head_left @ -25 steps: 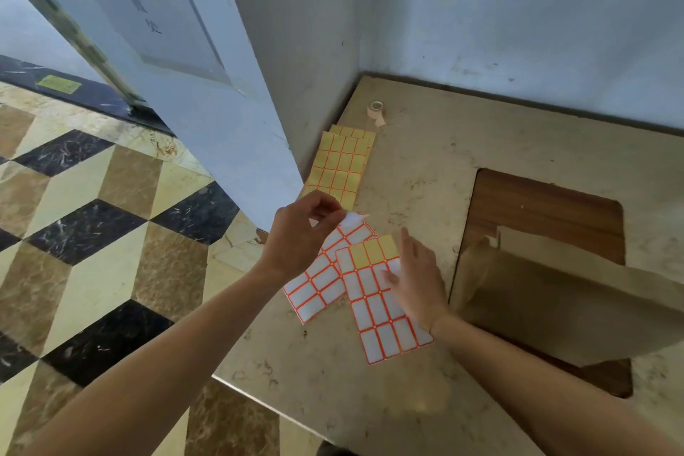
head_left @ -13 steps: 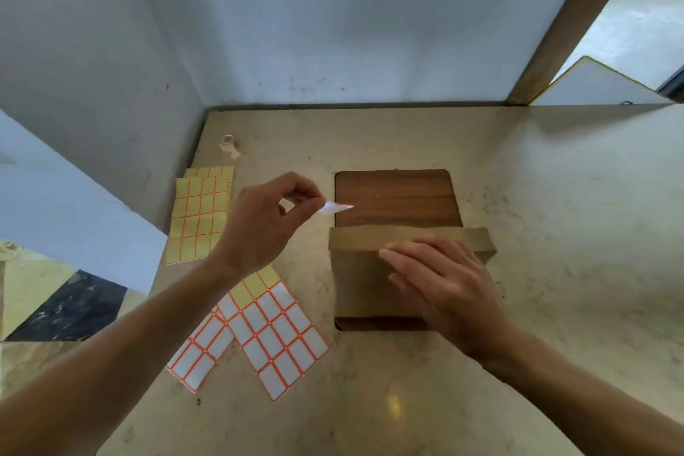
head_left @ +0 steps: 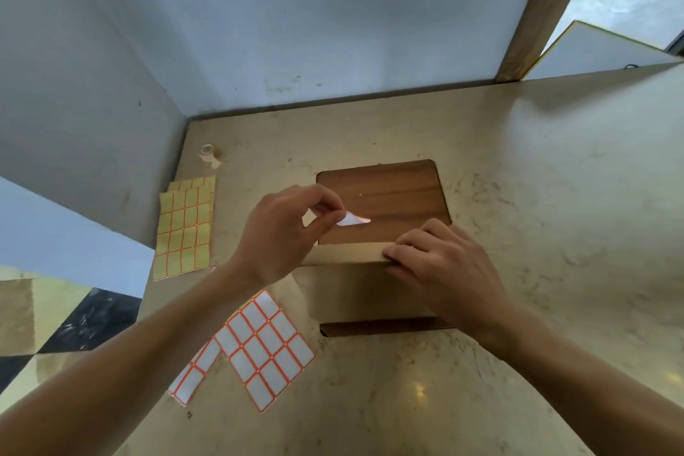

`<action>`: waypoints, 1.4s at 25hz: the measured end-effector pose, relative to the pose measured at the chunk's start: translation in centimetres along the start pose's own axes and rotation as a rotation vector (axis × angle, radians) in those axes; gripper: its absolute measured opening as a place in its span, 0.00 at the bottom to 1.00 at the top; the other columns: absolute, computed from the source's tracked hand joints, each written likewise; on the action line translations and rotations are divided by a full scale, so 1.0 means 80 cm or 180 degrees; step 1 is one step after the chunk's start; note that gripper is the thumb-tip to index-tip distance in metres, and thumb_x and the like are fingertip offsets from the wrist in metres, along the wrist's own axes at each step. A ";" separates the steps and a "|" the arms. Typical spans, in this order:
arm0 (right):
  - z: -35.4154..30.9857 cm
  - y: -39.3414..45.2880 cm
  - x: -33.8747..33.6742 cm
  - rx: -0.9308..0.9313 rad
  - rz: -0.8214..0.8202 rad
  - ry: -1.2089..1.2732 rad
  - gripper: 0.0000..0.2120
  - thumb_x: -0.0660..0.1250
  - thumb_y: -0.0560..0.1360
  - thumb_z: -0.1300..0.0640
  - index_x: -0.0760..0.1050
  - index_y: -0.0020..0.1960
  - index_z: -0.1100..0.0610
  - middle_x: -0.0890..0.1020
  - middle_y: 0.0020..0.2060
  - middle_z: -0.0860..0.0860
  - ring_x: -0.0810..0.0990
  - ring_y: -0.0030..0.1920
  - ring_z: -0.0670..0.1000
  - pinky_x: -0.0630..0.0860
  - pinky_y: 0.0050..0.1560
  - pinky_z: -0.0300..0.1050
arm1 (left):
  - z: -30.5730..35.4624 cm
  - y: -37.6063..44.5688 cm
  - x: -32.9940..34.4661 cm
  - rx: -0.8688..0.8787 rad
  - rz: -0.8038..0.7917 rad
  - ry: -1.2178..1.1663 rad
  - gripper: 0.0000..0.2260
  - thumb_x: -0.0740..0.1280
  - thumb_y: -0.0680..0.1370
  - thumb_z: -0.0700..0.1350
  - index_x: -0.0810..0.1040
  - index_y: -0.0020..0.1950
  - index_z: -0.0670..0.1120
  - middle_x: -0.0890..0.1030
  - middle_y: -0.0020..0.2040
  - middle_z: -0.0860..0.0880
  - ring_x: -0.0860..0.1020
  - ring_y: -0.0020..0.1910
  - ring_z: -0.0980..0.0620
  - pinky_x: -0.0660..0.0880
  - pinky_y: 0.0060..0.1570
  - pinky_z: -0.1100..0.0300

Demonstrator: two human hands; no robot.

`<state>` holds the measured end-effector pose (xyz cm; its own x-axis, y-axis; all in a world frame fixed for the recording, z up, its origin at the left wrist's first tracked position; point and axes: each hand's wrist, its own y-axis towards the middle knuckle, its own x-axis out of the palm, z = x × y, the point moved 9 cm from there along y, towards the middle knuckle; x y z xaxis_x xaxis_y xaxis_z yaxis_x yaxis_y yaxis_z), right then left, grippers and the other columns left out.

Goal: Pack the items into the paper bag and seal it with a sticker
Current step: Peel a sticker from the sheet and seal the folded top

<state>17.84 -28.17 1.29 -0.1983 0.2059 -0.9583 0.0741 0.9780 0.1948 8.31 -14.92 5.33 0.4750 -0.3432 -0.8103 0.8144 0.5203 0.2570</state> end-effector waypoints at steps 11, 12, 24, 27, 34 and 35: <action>-0.011 -0.021 0.011 -0.0180 0.0063 0.0116 0.10 0.75 0.69 0.57 0.82 0.50 0.54 0.84 0.44 0.50 0.77 0.41 0.51 0.75 0.35 0.46 | 0.052 -0.015 0.063 0.1269 -0.0474 0.1142 0.04 0.68 0.78 0.45 0.81 0.48 0.46 0.82 0.42 0.47 0.78 0.39 0.49 0.72 0.33 0.60; -0.012 -0.024 0.011 -0.0183 0.0095 0.0125 0.09 0.74 0.70 0.57 0.82 0.50 0.53 0.84 0.44 0.49 0.77 0.41 0.51 0.74 0.35 0.45 | 0.055 -0.015 0.067 0.1281 -0.0503 0.1148 0.04 0.67 0.78 0.45 0.81 0.48 0.46 0.82 0.41 0.47 0.78 0.39 0.49 0.73 0.32 0.59; -0.008 -0.022 0.010 -0.0127 0.0201 0.0195 0.13 0.59 0.78 0.53 0.82 0.48 0.54 0.83 0.39 0.49 0.75 0.38 0.51 0.72 0.32 0.46 | 0.044 -0.014 0.086 0.0725 -0.1054 0.0608 0.04 0.70 0.75 0.48 0.82 0.46 0.50 0.82 0.39 0.53 0.76 0.38 0.55 0.65 0.31 0.67; -0.004 -0.020 0.011 -0.0070 0.0199 0.0168 0.12 0.61 0.78 0.53 0.82 0.46 0.55 0.82 0.36 0.49 0.75 0.36 0.51 0.73 0.31 0.47 | 0.034 -0.012 0.088 0.0450 -0.1144 0.0425 0.04 0.70 0.76 0.49 0.83 0.48 0.52 0.83 0.41 0.55 0.74 0.39 0.59 0.63 0.33 0.70; 0.010 -0.013 0.008 0.0485 -0.0037 0.0612 0.12 0.67 0.70 0.50 0.82 0.51 0.52 0.84 0.36 0.45 0.75 0.35 0.47 0.69 0.29 0.38 | 0.019 -0.008 0.101 -0.0227 -0.1623 0.0062 0.06 0.69 0.77 0.50 0.84 0.51 0.52 0.83 0.43 0.56 0.78 0.41 0.60 0.77 0.42 0.65; 0.012 -0.011 0.009 0.0547 -0.0117 0.0643 0.13 0.69 0.70 0.50 0.82 0.54 0.50 0.83 0.36 0.44 0.74 0.35 0.46 0.69 0.30 0.38 | 0.017 -0.007 0.103 -0.0292 -0.1700 -0.0004 0.06 0.70 0.77 0.50 0.84 0.51 0.52 0.83 0.43 0.56 0.79 0.40 0.60 0.79 0.43 0.62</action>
<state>18.56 -28.89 0.20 -0.3937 0.1894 -0.8995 0.2248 0.9687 0.1056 12.19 -19.14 -0.75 0.0033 -0.5794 -0.8150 0.9102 0.3393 -0.2375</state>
